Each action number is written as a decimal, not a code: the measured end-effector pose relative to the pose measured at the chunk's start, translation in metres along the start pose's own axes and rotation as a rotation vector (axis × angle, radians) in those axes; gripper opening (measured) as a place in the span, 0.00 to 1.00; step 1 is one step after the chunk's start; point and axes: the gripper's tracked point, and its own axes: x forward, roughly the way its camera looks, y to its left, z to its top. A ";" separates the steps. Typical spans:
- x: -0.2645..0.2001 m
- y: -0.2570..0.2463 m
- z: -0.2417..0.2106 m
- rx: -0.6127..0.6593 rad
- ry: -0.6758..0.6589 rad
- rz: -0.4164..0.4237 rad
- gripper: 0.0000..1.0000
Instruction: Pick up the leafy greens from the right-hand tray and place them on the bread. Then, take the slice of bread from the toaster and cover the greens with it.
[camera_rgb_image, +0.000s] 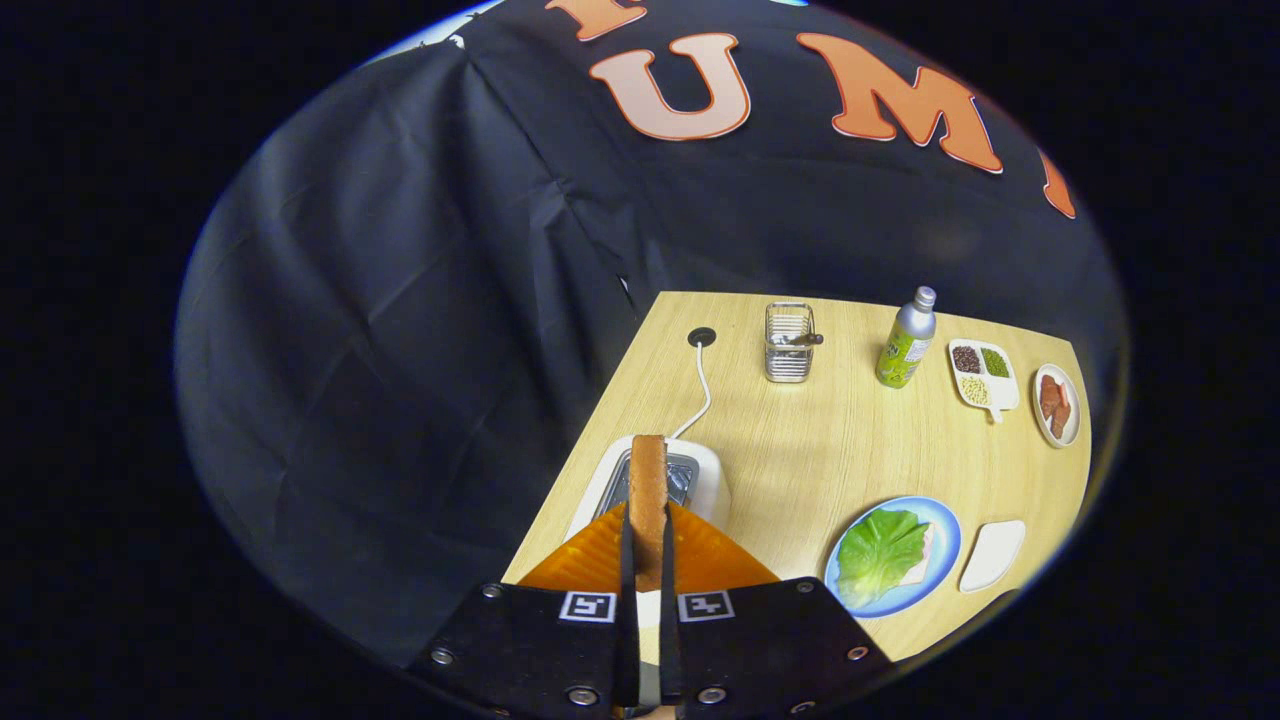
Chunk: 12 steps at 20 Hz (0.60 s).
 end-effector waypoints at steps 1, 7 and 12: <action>-0.006 -0.003 0.002 0.002 -0.012 0.007 0.08; -0.023 -0.040 -0.003 0.042 -0.041 0.057 0.08; -0.029 -0.073 -0.008 0.096 -0.063 0.105 0.08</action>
